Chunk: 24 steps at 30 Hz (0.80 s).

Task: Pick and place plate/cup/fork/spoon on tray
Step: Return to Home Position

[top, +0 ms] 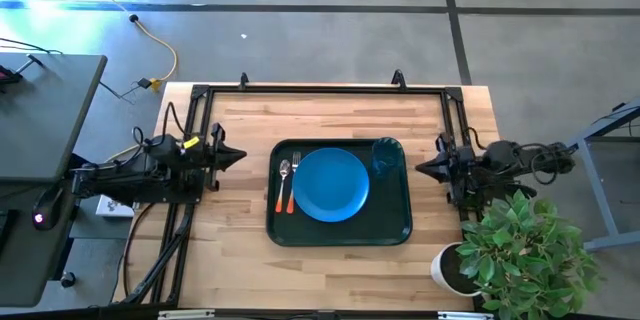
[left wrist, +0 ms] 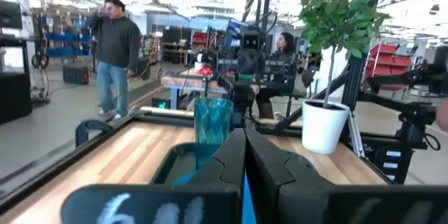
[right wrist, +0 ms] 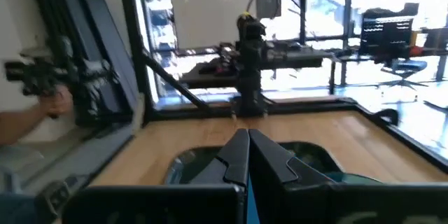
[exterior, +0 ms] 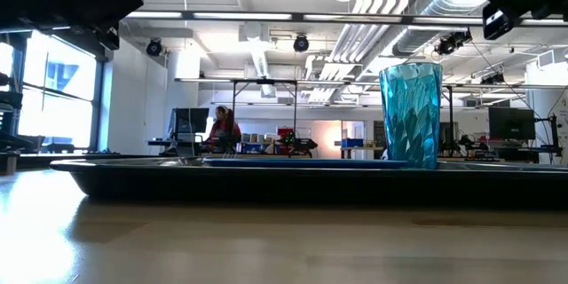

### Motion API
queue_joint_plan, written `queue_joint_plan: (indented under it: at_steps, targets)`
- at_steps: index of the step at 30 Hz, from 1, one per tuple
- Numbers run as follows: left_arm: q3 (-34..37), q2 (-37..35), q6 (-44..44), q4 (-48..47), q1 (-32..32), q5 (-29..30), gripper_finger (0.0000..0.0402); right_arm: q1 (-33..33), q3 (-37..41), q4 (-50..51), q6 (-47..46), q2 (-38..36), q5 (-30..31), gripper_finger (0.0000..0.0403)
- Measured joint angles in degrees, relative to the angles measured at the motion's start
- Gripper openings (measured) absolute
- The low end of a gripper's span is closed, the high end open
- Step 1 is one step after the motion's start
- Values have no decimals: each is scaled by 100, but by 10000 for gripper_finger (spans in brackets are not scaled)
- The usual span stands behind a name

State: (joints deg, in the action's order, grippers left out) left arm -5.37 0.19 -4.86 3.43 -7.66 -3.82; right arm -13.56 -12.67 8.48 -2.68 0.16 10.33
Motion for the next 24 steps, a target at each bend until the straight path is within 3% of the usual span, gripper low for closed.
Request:
queue_joint_plan:
  at_steps: [6, 13, 20, 24]
  targets:
    - [0, 2, -17, 30, 57, 143, 0, 2, 140, -187, 155, 0, 232, 0]
    - [0, 2, 455, 152, 87, 324, 0, 173, 1074, -1990, 483, 4, 486, 0]
    - [0, 2, 608, 257, 4, 324, 0, 821, 1207, -1753, 20, 5, 144, 0]
    - [2, 2, 361, -130, -13, 304, 0, 1209, 1204, -1371, -64, 2, -140, 0]
